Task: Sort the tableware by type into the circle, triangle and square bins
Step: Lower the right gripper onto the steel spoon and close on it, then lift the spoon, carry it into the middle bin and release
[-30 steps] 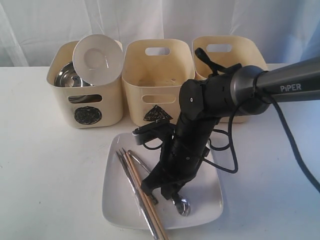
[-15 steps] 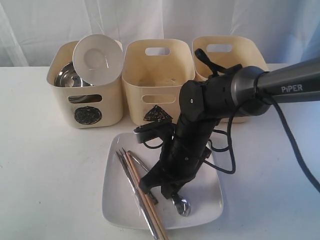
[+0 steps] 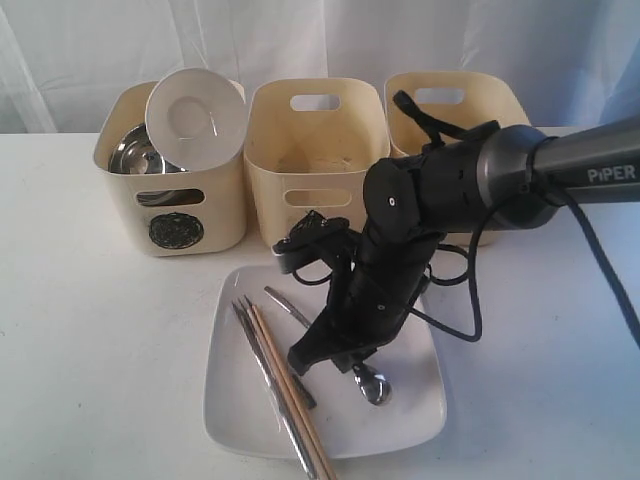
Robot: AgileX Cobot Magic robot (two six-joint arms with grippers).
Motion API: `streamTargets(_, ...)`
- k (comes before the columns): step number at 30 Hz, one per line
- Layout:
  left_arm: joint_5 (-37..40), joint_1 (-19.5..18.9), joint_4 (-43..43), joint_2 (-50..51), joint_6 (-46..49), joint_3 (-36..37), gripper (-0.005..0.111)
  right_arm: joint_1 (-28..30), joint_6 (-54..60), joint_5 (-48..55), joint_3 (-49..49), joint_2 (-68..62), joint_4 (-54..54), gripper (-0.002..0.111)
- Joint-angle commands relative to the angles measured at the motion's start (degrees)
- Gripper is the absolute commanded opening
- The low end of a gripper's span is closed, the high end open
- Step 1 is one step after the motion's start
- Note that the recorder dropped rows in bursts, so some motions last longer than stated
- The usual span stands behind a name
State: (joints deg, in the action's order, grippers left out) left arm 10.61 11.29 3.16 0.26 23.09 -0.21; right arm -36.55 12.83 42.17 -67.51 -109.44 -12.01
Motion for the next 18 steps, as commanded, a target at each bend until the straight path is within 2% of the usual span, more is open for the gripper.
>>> streamTargets(1,-0.11,0.25,0.17,-0.26,-0.14,0.21,0.0,0.04,-0.69,-0.82,0.21,2.73,1.35,0.0)
streamTargets(18,-0.11,0.25,0.17,-0.26,-0.14,0.21,0.0,0.04,-2.15,-4.53,0.21,12.59,4.32,0.0)
